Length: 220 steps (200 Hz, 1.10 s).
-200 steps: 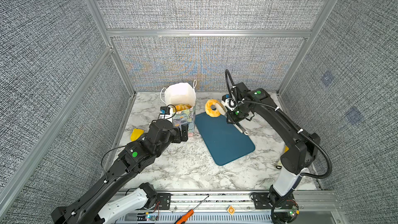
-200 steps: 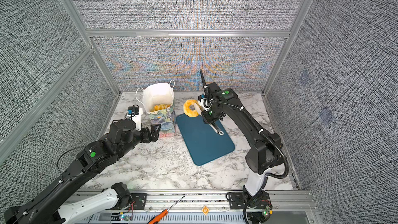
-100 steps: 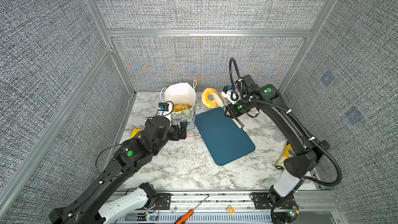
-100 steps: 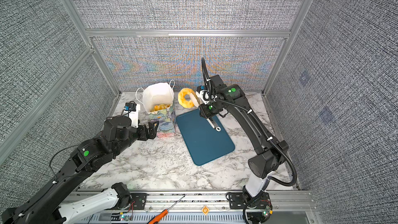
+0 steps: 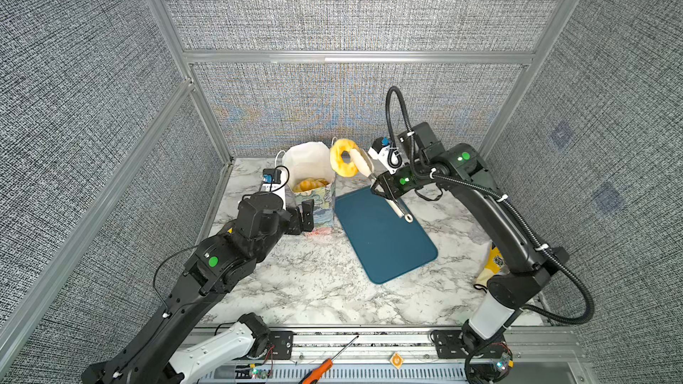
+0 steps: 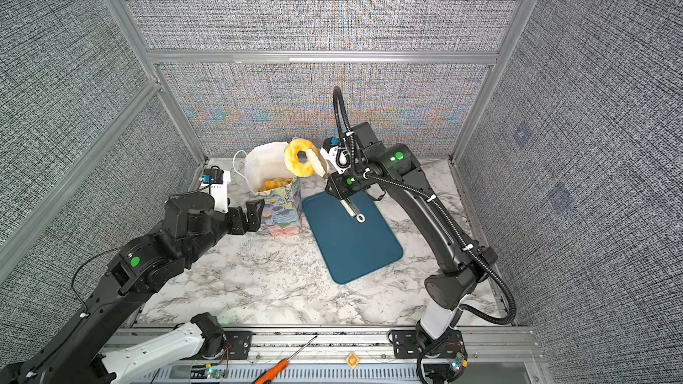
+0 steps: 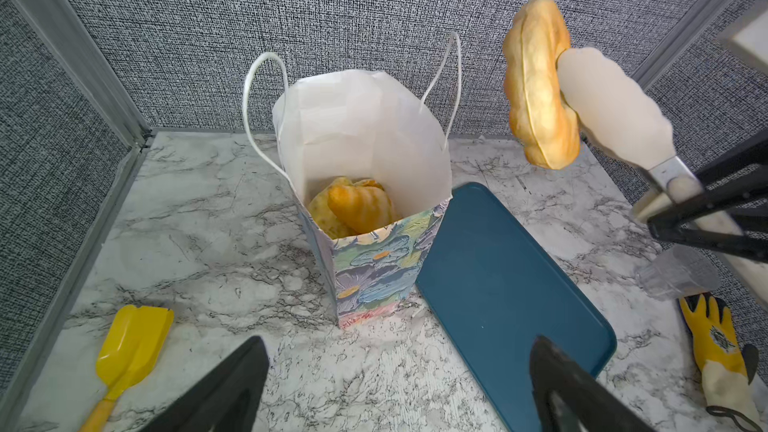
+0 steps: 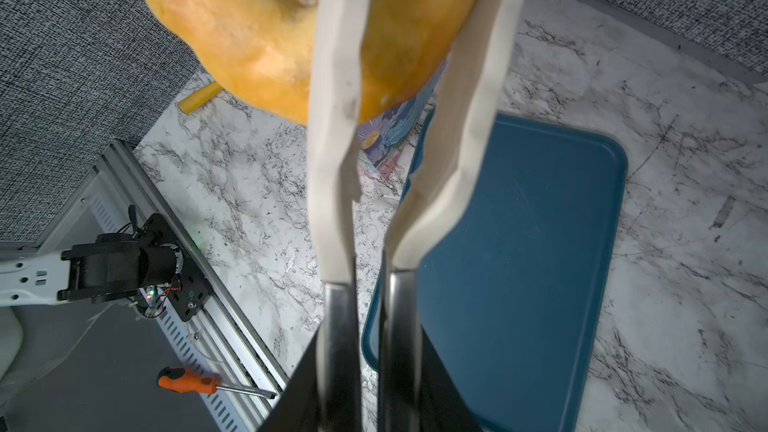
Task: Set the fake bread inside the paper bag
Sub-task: 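Lift the ring donut in the tongs toward the paper bag with the right gripper, then lower the ring donut into the paper bag and open the tongs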
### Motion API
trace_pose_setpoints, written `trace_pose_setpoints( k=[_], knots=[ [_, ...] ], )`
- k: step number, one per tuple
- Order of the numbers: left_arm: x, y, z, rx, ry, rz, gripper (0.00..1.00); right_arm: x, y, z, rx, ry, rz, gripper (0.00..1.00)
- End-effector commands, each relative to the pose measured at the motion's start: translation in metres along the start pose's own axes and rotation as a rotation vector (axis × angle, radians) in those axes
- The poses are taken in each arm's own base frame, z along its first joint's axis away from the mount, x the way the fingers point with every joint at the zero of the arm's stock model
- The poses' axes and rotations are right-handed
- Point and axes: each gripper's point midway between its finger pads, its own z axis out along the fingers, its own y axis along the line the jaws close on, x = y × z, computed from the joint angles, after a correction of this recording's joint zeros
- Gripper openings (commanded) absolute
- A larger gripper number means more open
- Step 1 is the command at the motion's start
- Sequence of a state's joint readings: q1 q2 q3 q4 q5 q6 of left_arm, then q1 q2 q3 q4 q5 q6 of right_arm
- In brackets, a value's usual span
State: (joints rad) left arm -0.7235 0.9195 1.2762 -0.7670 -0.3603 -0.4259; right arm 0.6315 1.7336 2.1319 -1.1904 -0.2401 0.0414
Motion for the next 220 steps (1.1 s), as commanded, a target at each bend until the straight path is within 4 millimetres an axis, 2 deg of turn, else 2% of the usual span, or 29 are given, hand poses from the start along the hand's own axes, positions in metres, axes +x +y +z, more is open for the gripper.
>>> trace_pose_setpoints(
  k=[1, 33, 82, 147, 220],
  knots=[
    [0.0, 0.005, -0.002, -0.015, 0.007, 0.01, 0.99, -0.019, 0.012, 0.002, -0.027, -0.057, -0.012, 0.29],
    [-0.002, 0.011, -0.004, -0.032, 0.002, 0.004, 1.0, -0.033, 0.026, 0.011, -0.048, -0.077, -0.037, 0.3],
    [-0.004, 0.021, -0.007, -0.066, 0.001, 0.005, 1.0, -0.048, 0.038, 0.026, -0.046, -0.097, -0.059, 0.3],
    [-0.002, 0.031, -0.006, -0.095, 0.008, -0.001, 0.99, -0.052, 0.029, 0.06, 0.041, -0.078, -0.072, 0.3],
    [0.014, 0.038, 0.006, -0.095, 0.045, -0.025, 1.0, -0.048, 0.013, 0.088, 0.134, -0.032, -0.078, 0.3]
  ],
)
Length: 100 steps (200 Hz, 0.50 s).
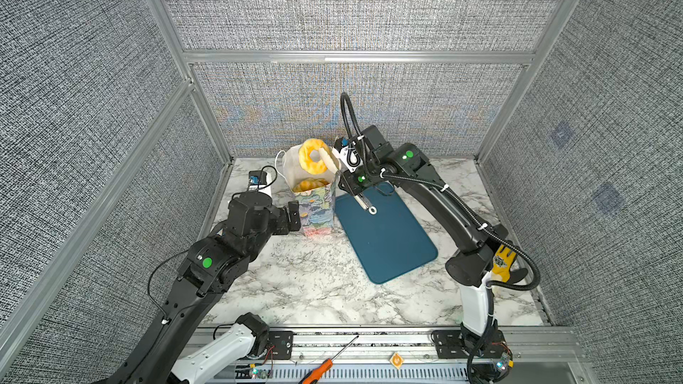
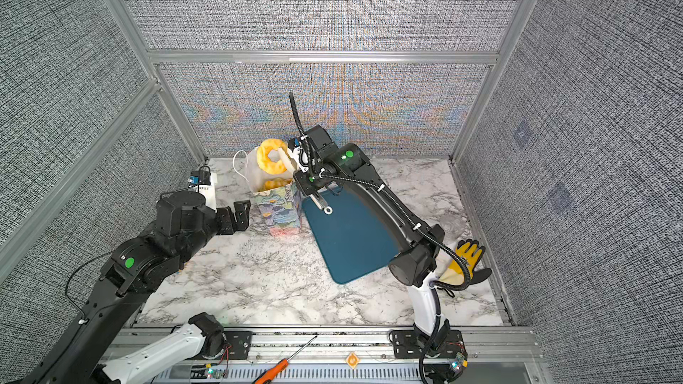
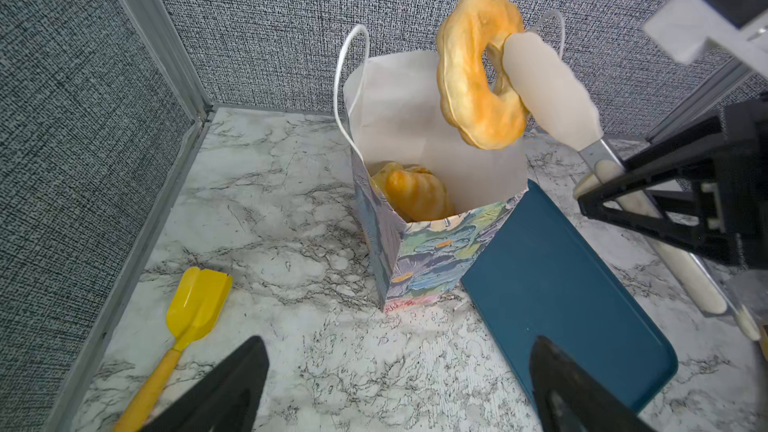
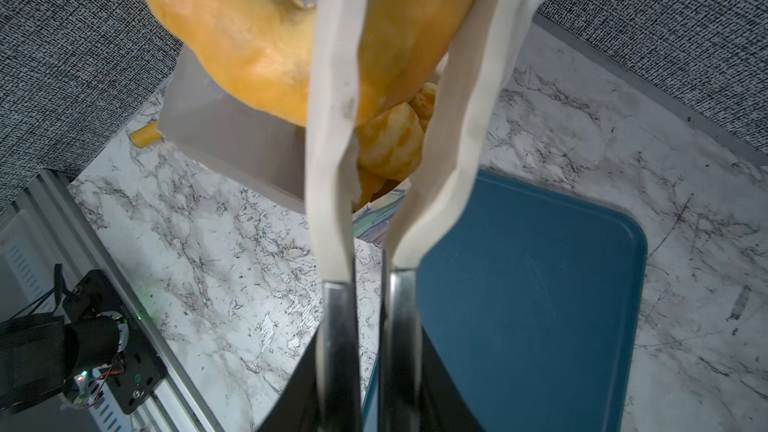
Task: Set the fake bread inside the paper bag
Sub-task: 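Lower the ring donut into the paper bag and open the tongs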
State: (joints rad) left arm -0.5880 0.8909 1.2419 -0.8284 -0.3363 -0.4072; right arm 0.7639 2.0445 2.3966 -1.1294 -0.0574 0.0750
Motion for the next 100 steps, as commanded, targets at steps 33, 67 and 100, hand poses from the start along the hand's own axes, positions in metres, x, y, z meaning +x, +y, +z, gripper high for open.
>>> trace_pose_setpoints(
  k=[33, 67, 100],
  knots=[
    [0.005, -0.004, 0.008, 0.03, 0.012, -0.008, 0.99, -0.001, -0.009, 0.008, 0.066, 0.005, -0.018, 0.33],
    [0.004, -0.005, 0.01, 0.035, 0.014, -0.008, 1.0, 0.003, -0.012, 0.008, 0.096, 0.02, -0.031, 0.46],
    [0.004, -0.006, 0.01, 0.043, 0.015, -0.011, 1.0, 0.003, -0.015, 0.003, 0.111, 0.021, -0.04, 0.53]
  ],
)
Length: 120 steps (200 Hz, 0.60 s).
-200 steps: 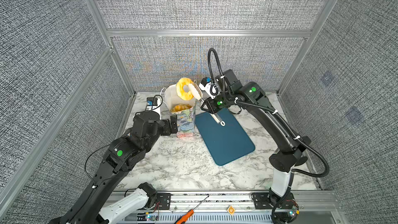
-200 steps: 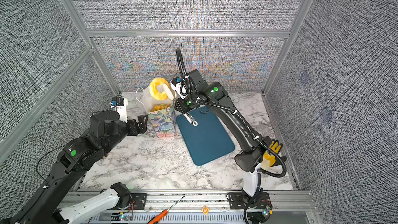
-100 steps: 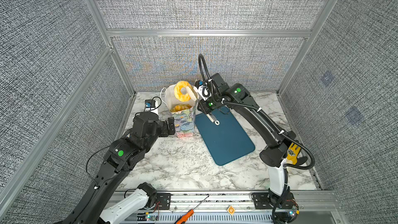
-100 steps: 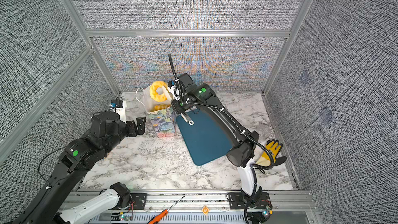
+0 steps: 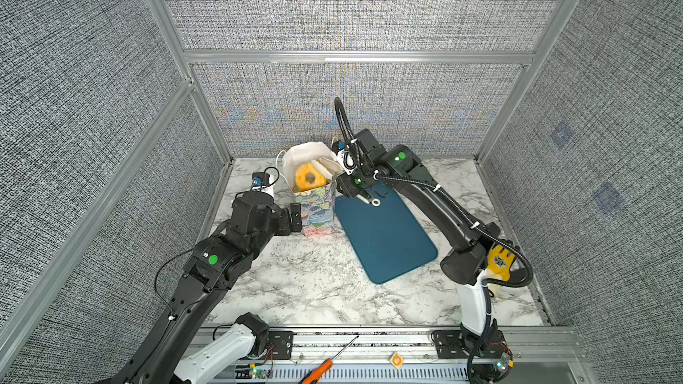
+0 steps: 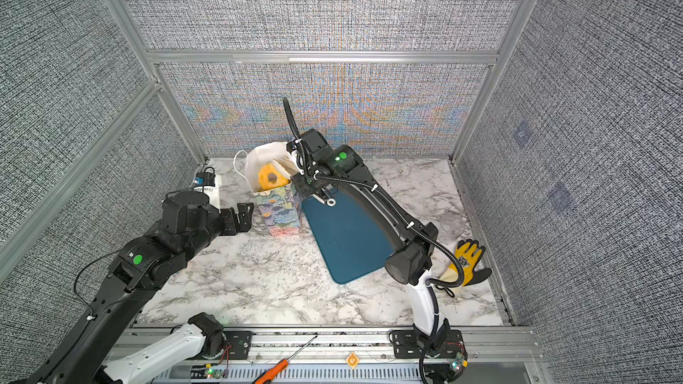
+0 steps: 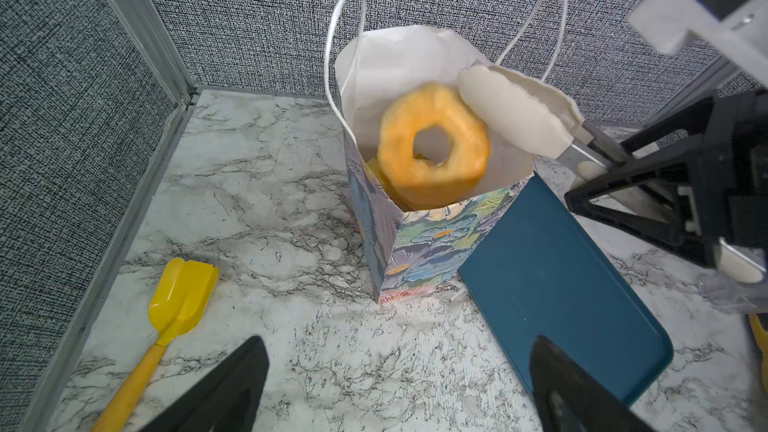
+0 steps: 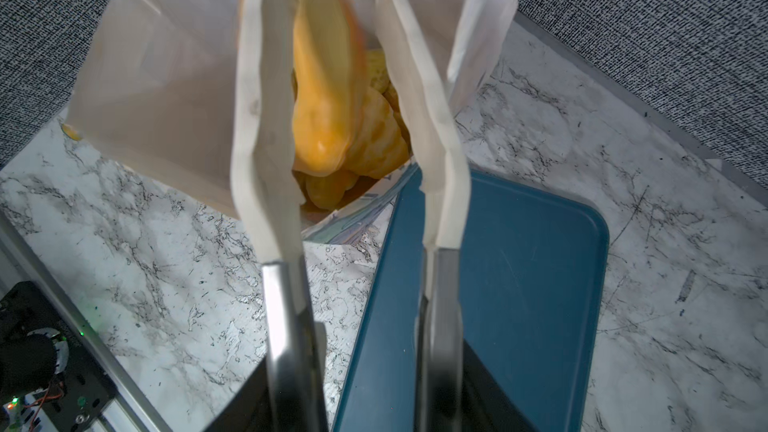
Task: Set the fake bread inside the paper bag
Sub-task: 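Lower the ring donut into the paper bag and open the tongs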
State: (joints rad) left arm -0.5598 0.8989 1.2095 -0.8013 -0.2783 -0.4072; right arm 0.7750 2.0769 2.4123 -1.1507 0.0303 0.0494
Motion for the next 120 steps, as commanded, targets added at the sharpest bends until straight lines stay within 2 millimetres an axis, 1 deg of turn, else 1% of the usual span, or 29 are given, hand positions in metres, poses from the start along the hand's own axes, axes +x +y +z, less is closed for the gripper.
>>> trace_pose_setpoints(
  k=[1, 18, 41, 68, 94, 120],
  knots=[
    [-0.004, -0.003, 0.0, 0.018, -0.013, 0.0, 0.99, -0.002, -0.005, -0.009, 0.028, -0.013, -0.006, 0.53],
    [-0.005, -0.003, -0.001, 0.017, -0.015, 0.002, 0.99, -0.004, -0.007, -0.016, 0.035, -0.025, -0.01, 0.56],
    [-0.005, -0.003, -0.001, 0.016, -0.013, 0.005, 1.0, -0.007, -0.007, -0.028, 0.038, -0.045, -0.014, 0.57],
    [-0.005, -0.003, -0.001, 0.018, -0.014, 0.003, 1.0, -0.009, -0.007, -0.05, 0.033, -0.08, -0.026, 0.58],
    [-0.003, -0.006, 0.002, 0.027, -0.01, 0.003, 0.99, -0.007, -0.009, -0.071, 0.039, -0.119, -0.04, 0.6],
    [-0.004, -0.007, 0.003, 0.033, -0.011, 0.001, 0.99, 0.001, -0.018, -0.088, 0.077, -0.136, -0.042, 0.62]
  ],
)
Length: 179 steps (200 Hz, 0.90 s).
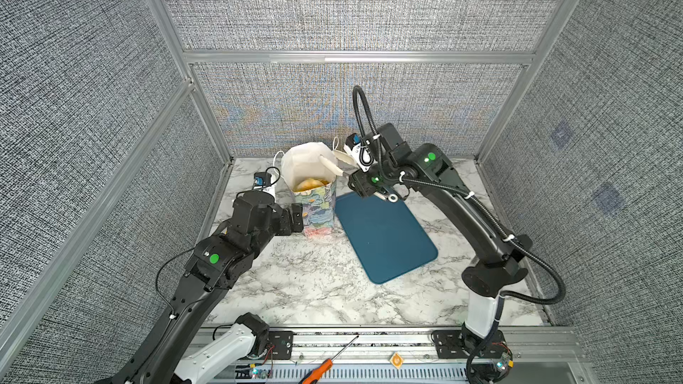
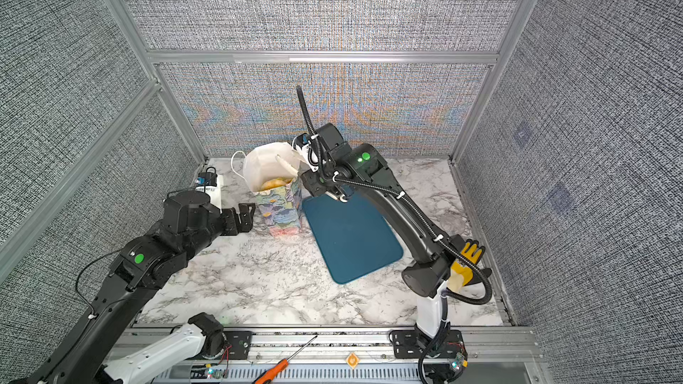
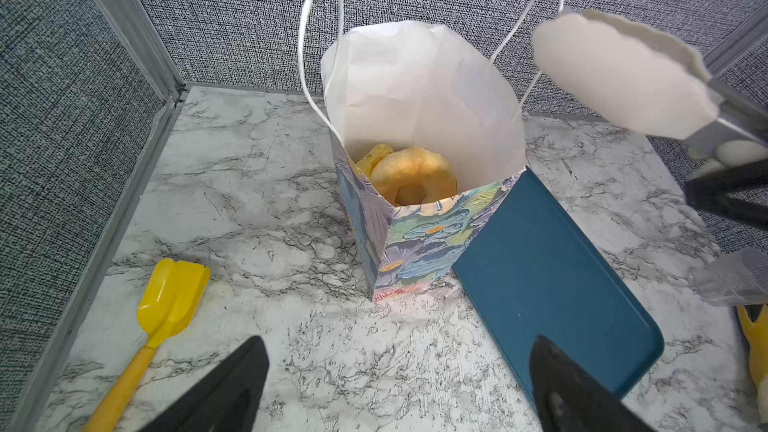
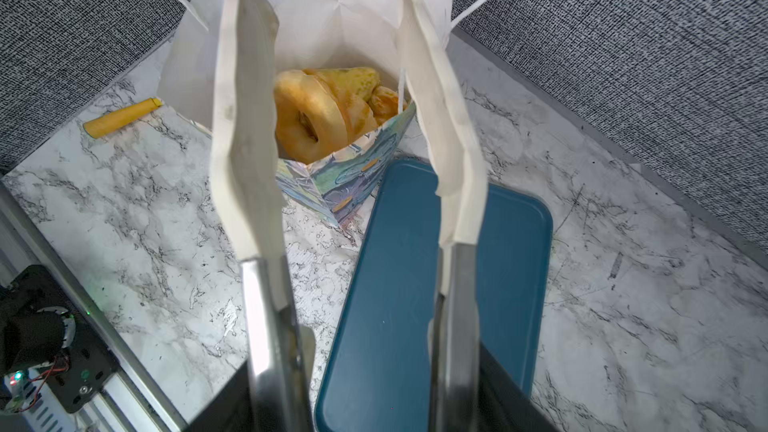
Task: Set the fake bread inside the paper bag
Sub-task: 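Lower the ring donut into the paper bag and open the tongs, then withdraw the empty tongs from the bag past the tray with the right gripper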
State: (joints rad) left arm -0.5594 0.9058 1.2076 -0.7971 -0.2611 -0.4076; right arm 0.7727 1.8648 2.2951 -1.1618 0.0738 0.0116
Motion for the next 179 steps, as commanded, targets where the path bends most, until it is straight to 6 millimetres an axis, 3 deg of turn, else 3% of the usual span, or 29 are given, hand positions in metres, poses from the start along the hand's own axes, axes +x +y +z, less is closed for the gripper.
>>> trace_pose_setpoints(
  k=[1, 79, 179],
  knots=[
    [-0.006, -0.004, 0.001, 0.02, -0.022, 0.002, 0.99, -0.004, -0.009, -0.013, 0.037, -0.049, -0.012, 0.62],
    [-0.002, -0.008, 0.001, 0.046, -0.019, -0.016, 0.99, 0.031, -0.06, -0.045, 0.179, -0.119, 0.061, 0.64],
    [0.004, -0.006, 0.003, 0.057, -0.041, -0.032, 0.99, 0.122, -0.141, -0.036, 0.357, -0.046, 0.274, 0.67]
  ],
)
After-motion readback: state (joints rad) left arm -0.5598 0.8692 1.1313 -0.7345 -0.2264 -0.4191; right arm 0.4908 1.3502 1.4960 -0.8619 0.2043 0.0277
